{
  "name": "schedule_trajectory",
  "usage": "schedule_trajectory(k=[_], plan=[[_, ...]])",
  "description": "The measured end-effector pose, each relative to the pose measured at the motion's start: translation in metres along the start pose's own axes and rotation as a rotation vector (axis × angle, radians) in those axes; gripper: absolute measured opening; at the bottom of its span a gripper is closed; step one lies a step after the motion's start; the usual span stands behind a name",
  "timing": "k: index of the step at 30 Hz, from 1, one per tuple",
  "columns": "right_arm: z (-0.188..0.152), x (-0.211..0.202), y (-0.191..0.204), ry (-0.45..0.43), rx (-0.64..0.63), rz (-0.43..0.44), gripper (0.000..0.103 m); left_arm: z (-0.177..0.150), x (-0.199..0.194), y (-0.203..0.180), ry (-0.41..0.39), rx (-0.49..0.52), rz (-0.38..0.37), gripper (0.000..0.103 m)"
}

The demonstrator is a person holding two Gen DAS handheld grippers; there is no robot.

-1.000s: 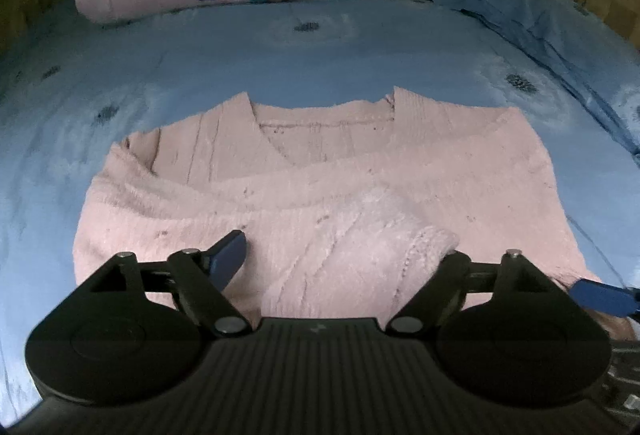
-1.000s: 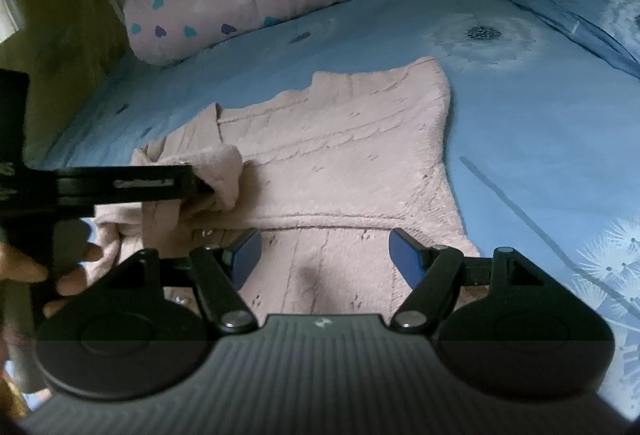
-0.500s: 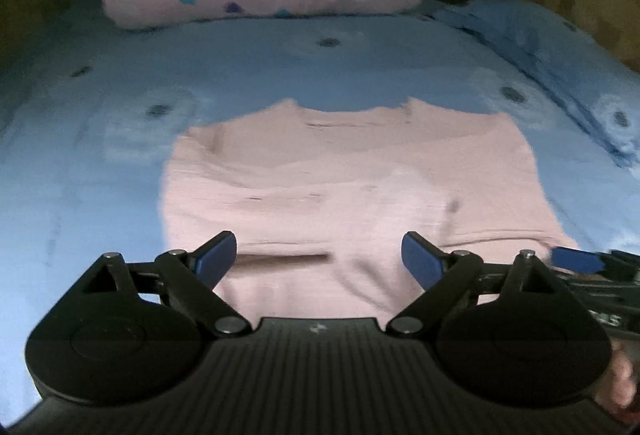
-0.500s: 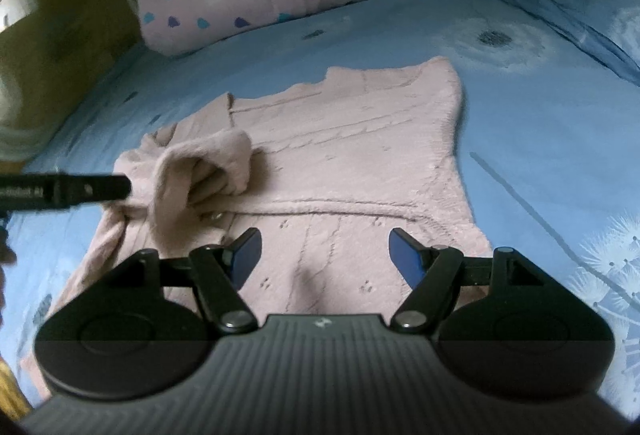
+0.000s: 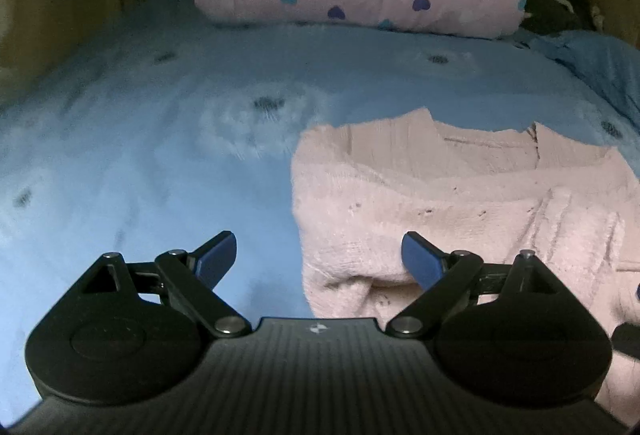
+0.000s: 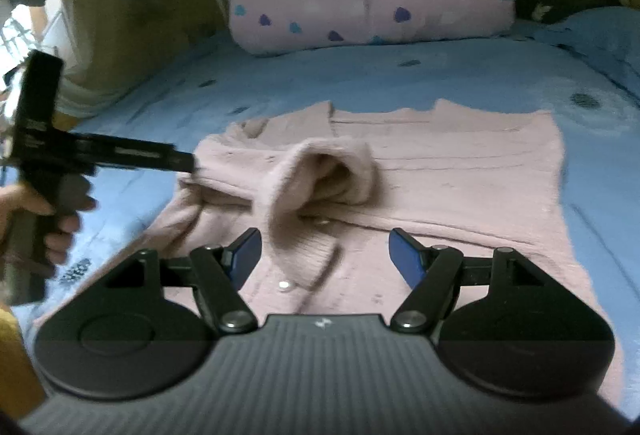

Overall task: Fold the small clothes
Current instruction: 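Move the right gripper to the folded sleeve cuff and close on it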

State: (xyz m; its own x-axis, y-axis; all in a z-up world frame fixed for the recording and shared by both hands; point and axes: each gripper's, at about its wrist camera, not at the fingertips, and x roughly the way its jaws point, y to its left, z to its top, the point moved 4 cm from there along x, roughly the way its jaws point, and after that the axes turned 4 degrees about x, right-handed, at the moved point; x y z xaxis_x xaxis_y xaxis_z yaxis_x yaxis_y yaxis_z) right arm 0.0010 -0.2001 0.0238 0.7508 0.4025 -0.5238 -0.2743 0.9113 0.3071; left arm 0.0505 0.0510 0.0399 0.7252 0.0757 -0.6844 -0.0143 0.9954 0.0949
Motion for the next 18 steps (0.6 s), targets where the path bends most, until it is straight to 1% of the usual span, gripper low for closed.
schedule_trajectory(k=[3,7,9,10,11,12,13,15,18], plan=[[-0.003,0.017,0.01,0.028,-0.023,0.009,0.072,-0.006,0.015,-0.003,0.008,0.023,0.001,0.092],[-0.008,0.034,0.021,0.047,-0.047,0.028,0.072,-0.015,0.027,-0.004,-0.008,0.06,-0.001,0.092],[-0.01,0.041,0.025,0.057,-0.056,0.019,0.06,-0.015,0.033,-0.005,0.029,0.046,0.003,0.092],[-0.011,0.045,0.025,0.066,-0.054,0.007,0.055,-0.014,0.034,-0.005,0.036,0.028,-0.007,0.092],[-0.013,0.049,0.024,0.076,-0.046,-0.004,0.043,-0.013,0.034,-0.005,0.04,0.011,-0.022,0.092],[-0.013,0.052,0.022,0.084,-0.038,-0.01,0.038,-0.012,0.034,-0.004,0.048,-0.003,-0.036,0.092],[-0.012,0.053,0.021,0.086,-0.031,-0.014,0.037,-0.012,0.034,-0.004,0.052,-0.008,-0.041,0.092],[-0.01,0.05,0.02,0.078,-0.013,0.001,0.026,-0.012,0.035,-0.003,0.055,-0.01,-0.037,0.092],[0.0,0.04,0.017,0.044,0.043,0.036,0.021,-0.012,0.036,-0.004,0.059,-0.01,-0.034,0.092]])
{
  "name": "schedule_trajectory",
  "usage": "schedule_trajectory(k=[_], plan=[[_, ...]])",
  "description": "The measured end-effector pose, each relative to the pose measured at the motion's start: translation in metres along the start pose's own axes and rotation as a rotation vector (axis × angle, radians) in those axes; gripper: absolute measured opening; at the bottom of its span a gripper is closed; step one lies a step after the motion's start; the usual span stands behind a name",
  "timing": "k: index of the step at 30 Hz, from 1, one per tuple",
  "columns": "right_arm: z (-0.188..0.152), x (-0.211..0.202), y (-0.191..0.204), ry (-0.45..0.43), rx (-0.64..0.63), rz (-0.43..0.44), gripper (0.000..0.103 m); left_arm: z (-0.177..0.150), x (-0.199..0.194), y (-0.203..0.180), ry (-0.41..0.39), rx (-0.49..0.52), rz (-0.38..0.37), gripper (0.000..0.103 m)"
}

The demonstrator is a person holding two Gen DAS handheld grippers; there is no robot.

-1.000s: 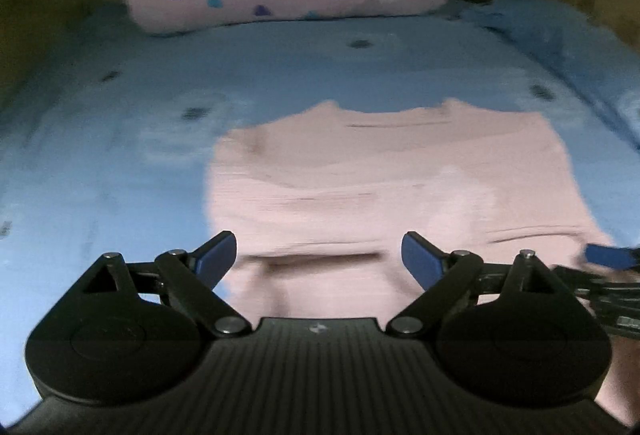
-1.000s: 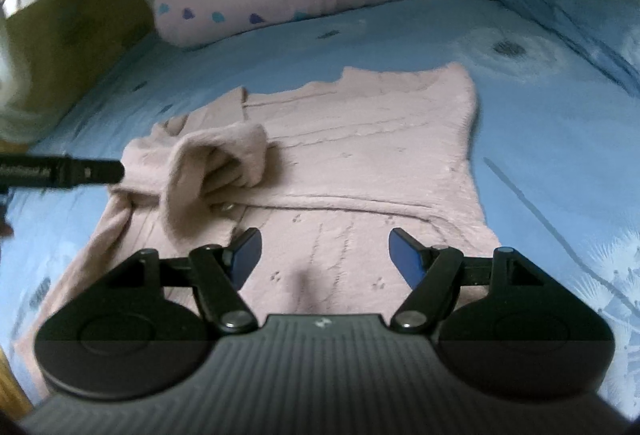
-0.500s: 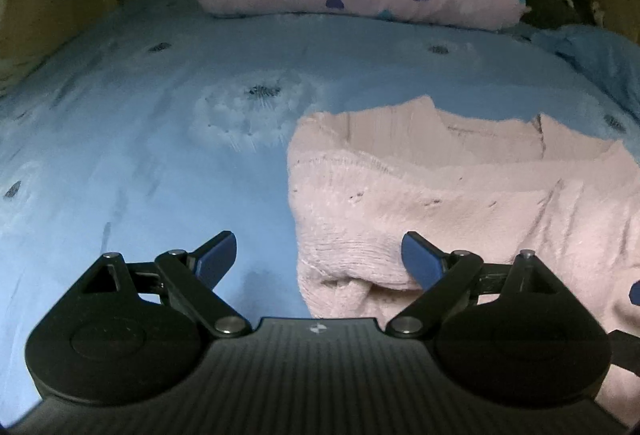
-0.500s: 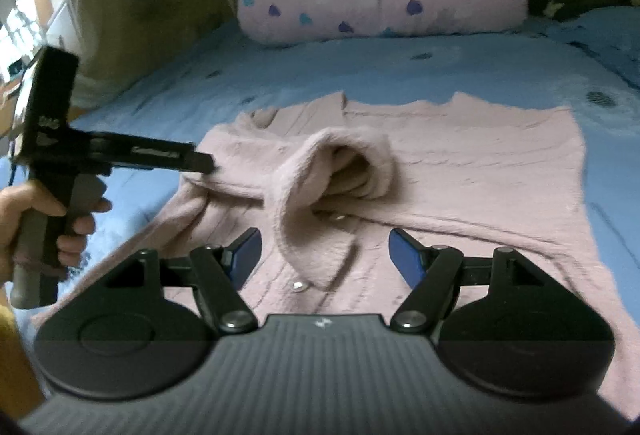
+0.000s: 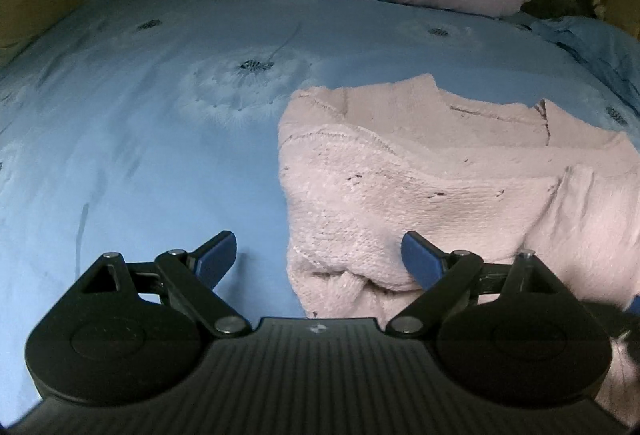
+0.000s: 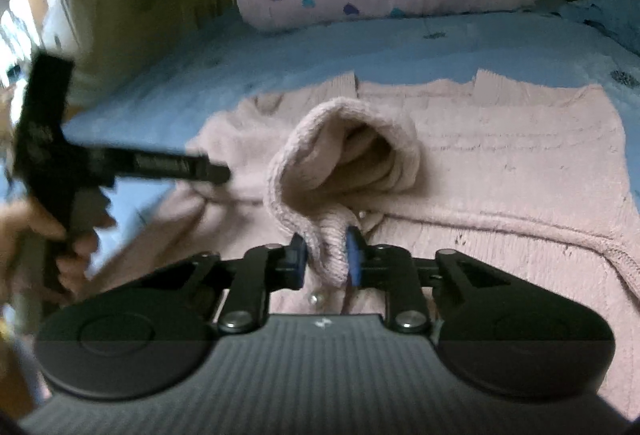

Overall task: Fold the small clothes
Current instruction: 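Move the right gripper to the folded sleeve cuff and close on it, then lift the held sleeve with the right gripper, fold it across the front, open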

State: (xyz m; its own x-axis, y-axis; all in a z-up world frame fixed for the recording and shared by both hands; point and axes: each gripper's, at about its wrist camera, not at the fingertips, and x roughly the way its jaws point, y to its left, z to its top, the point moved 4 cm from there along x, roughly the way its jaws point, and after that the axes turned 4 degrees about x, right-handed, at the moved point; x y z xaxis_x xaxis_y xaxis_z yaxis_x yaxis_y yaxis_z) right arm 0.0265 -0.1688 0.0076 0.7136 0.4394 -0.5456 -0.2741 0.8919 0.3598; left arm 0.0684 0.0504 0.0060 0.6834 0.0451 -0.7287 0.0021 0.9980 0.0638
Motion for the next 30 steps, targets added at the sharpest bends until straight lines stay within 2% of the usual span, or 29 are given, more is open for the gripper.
schedule_trajectory(k=[5,10,13,16,18,21,27,29,30], plan=[[0.026,-0.033,-0.019,-0.114,0.203,0.107,0.02,-0.001,0.0,-0.002,-0.005,0.015,0.011,0.092],[0.053,-0.065,-0.064,-0.221,0.458,0.166,0.02,0.0,0.002,0.0,0.0,0.004,0.007,0.092],[0.06,-0.079,-0.096,-0.276,0.59,0.108,0.02,0.001,0.003,0.003,0.013,-0.027,-0.01,0.092],[0.055,-0.089,-0.124,-0.29,0.698,0.04,0.02,0.001,0.004,0.007,0.028,-0.059,-0.028,0.092],[0.051,-0.095,-0.136,-0.293,0.719,0.013,0.019,0.001,0.005,0.008,0.034,-0.071,-0.035,0.092],[0.054,-0.097,-0.145,-0.282,0.681,-0.022,0.017,0.0,0.006,0.008,0.039,-0.077,-0.038,0.092],[0.072,-0.094,-0.143,-0.142,0.6,-0.083,0.019,0.0,0.006,0.007,0.037,-0.066,-0.029,0.092],[0.077,-0.094,-0.141,-0.114,0.582,-0.127,0.028,0.001,0.007,0.007,0.04,-0.07,-0.03,0.092],[0.079,-0.091,-0.141,-0.098,0.592,-0.148,0.044,0.001,0.007,0.008,0.041,-0.072,-0.031,0.092]])
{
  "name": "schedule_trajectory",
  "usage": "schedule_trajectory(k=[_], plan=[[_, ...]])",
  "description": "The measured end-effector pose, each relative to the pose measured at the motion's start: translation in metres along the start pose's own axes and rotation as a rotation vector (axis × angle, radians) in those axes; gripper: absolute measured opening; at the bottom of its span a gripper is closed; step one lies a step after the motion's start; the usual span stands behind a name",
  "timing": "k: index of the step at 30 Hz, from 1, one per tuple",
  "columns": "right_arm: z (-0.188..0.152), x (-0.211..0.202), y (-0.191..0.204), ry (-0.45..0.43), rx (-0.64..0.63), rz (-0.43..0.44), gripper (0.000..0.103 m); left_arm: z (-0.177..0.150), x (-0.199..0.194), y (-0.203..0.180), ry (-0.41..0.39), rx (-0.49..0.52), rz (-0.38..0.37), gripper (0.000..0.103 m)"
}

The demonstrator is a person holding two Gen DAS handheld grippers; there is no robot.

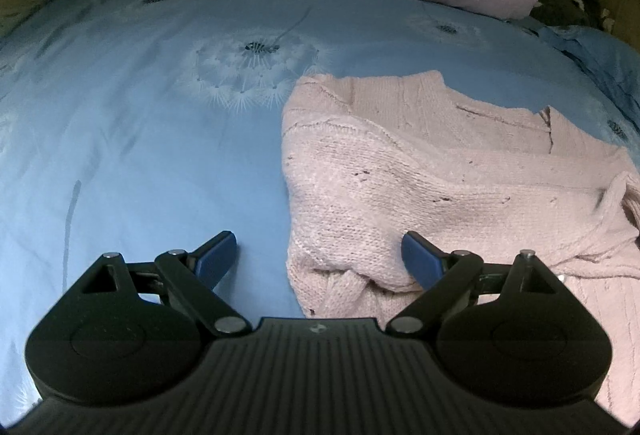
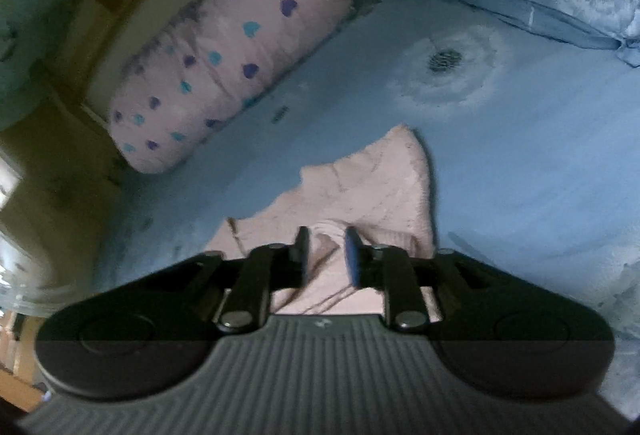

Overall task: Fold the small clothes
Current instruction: 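Lift the held sleeve with the right gripper, fold it across the front, open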

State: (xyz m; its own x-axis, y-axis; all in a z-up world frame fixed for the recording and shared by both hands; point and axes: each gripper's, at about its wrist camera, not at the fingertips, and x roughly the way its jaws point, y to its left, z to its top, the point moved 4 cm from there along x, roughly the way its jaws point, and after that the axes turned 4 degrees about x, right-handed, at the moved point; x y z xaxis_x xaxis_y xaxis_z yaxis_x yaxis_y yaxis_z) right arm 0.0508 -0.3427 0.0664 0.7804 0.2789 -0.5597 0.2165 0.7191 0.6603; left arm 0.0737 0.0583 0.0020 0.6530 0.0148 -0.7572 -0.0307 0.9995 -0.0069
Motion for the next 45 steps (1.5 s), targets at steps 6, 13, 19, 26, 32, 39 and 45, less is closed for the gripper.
schedule_trajectory(k=[6,13,19,26,32,39,45], plan=[[-0.004,0.021,0.003,0.077,0.216,-0.03,0.071,0.0,0.0,0.002,0.007,-0.012,-0.008,0.092],[0.002,0.068,0.044,0.185,-0.129,-0.204,0.069,0.0,0.001,0.004,0.018,-0.029,-0.021,0.092],[-0.01,0.094,0.067,0.312,-0.696,-0.399,0.067,0.003,0.002,0.007,0.028,-0.048,-0.037,0.092],[-0.031,0.11,0.074,0.517,-0.89,-0.383,0.013,0.007,0.002,0.011,0.018,-0.062,-0.036,0.092],[-0.006,0.069,0.143,0.114,-1.267,-0.464,0.012,0.014,-0.006,0.013,-0.054,-0.049,0.02,0.092],[-0.005,0.018,0.136,-0.281,-1.313,-0.395,0.012,0.015,-0.009,0.012,-0.077,-0.011,0.048,0.092],[-0.041,0.064,0.038,0.051,-1.19,-0.465,0.014,0.012,-0.003,0.016,-0.032,-0.034,0.023,0.092]])
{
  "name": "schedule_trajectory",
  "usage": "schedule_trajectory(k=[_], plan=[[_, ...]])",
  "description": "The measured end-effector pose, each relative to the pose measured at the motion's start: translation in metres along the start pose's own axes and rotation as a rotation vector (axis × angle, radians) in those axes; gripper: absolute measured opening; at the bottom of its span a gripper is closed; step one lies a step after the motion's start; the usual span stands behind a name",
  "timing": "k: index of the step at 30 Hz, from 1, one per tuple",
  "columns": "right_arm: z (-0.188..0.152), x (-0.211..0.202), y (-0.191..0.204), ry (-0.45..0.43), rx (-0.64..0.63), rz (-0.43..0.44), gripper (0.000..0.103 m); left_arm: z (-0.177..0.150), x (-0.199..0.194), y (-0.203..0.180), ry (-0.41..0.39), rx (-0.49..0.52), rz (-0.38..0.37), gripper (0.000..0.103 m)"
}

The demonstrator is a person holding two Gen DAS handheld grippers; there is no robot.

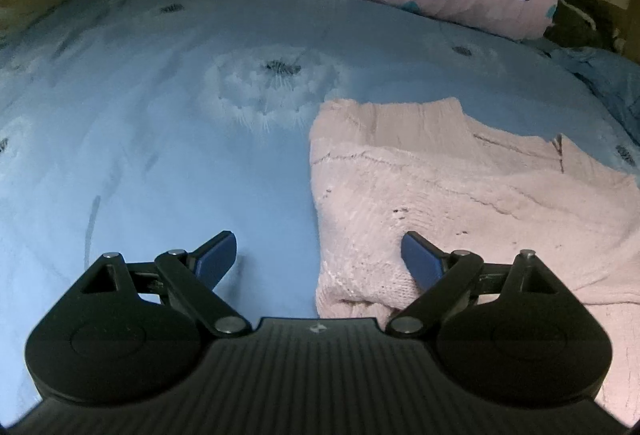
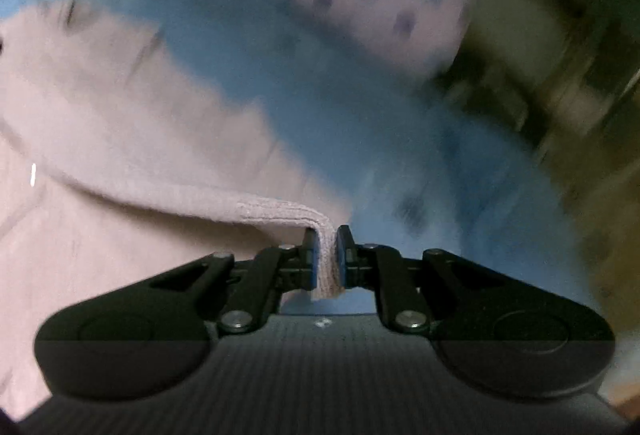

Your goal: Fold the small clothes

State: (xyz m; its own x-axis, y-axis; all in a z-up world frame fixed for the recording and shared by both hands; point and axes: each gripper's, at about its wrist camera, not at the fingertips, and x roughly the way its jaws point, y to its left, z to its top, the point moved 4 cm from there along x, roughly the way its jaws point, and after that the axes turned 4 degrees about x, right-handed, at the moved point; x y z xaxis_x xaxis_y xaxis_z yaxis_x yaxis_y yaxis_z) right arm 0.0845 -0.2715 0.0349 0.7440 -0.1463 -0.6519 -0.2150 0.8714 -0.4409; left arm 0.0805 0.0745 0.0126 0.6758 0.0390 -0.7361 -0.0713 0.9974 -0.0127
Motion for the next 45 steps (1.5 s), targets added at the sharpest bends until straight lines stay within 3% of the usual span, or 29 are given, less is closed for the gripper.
schedule_trajectory(k=[2,4,8,13,16,18,21,23,25,26,31,35,40,45], plan=[[-0.018,0.013,0.005,0.073,0.02,0.037,0.015,-0.002,0.002,0.0,0.009,-0.002,-0.004,0.092],[-0.026,0.014,0.004,0.103,0.015,0.057,0.021,-0.003,0.004,0.001,0.019,-0.001,-0.006,0.093],[-0.035,0.002,-0.017,0.155,0.046,0.092,0.021,-0.002,0.007,0.0,0.028,-0.009,-0.007,0.093],[-0.023,-0.008,-0.058,0.114,0.331,0.185,0.022,-0.003,0.008,-0.002,0.019,0.007,0.003,0.093],[-0.016,0.008,-0.077,0.096,0.548,0.219,0.037,-0.003,0.007,-0.002,0.017,0.01,0.005,0.093],[-0.009,0.018,-0.075,0.074,0.607,0.212,0.04,-0.002,0.005,-0.001,0.018,0.008,0.007,0.093],[0.003,0.031,-0.05,0.048,0.585,0.238,0.04,-0.001,0.0,0.002,0.003,0.018,0.003,0.093],[0.004,0.046,-0.036,0.074,0.536,0.246,0.04,0.0,-0.003,0.007,-0.006,0.011,-0.001,0.093],[-0.002,0.061,-0.02,0.119,0.499,0.185,0.045,0.0,-0.007,0.01,-0.016,0.003,-0.009,0.093],[-0.004,0.062,-0.017,0.095,0.505,0.161,0.045,-0.001,-0.009,0.01,-0.019,0.008,-0.015,0.093],[-0.008,0.032,-0.015,0.048,0.544,0.128,0.046,-0.009,-0.024,0.017,-0.015,0.02,-0.045,0.093],[-0.017,-0.005,-0.016,0.012,0.54,0.127,0.046,-0.018,-0.036,0.028,0.021,0.031,0.008,0.093],[-0.036,-0.034,-0.019,0.033,0.7,0.26,0.046,-0.037,-0.049,0.035,0.084,0.049,-0.012,0.088],[-0.055,-0.056,0.0,-0.016,0.814,0.368,0.048,-0.053,-0.051,0.024,0.118,0.058,-0.075,0.08]])
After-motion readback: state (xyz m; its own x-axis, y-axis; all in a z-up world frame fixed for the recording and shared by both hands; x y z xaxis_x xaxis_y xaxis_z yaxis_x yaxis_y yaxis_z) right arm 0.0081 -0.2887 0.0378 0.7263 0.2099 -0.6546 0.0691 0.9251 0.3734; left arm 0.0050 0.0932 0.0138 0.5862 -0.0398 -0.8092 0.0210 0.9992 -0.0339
